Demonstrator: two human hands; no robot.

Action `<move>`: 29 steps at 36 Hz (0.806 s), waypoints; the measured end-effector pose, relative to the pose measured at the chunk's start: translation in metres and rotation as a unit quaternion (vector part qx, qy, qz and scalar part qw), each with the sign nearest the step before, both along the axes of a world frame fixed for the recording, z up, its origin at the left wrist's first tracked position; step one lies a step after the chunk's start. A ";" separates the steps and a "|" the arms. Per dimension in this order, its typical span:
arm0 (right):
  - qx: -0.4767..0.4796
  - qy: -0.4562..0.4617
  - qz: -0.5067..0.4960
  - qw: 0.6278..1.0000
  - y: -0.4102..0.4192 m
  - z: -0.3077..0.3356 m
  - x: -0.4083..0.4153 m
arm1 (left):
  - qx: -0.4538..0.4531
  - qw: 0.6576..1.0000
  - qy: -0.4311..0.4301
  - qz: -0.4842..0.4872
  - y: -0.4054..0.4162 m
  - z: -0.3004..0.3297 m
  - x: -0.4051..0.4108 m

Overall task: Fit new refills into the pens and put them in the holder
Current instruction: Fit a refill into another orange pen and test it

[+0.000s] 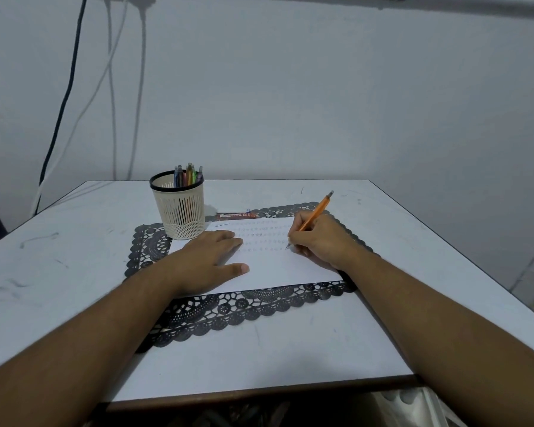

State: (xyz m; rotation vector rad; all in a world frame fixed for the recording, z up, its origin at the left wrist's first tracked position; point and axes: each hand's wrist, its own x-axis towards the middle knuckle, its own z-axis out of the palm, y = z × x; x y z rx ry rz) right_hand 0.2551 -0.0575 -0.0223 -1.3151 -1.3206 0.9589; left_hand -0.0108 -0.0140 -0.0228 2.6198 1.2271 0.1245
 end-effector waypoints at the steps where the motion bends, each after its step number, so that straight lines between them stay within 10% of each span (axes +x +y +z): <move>1: 0.000 -0.002 -0.003 1.000 0.001 0.000 0.000 | 0.000 1.000 0.001 0.000 0.000 0.001 0.000; 29: -0.005 -0.013 -0.005 1.000 -0.005 0.002 0.000 | -0.001 1.000 -0.005 0.001 0.003 -0.003 0.000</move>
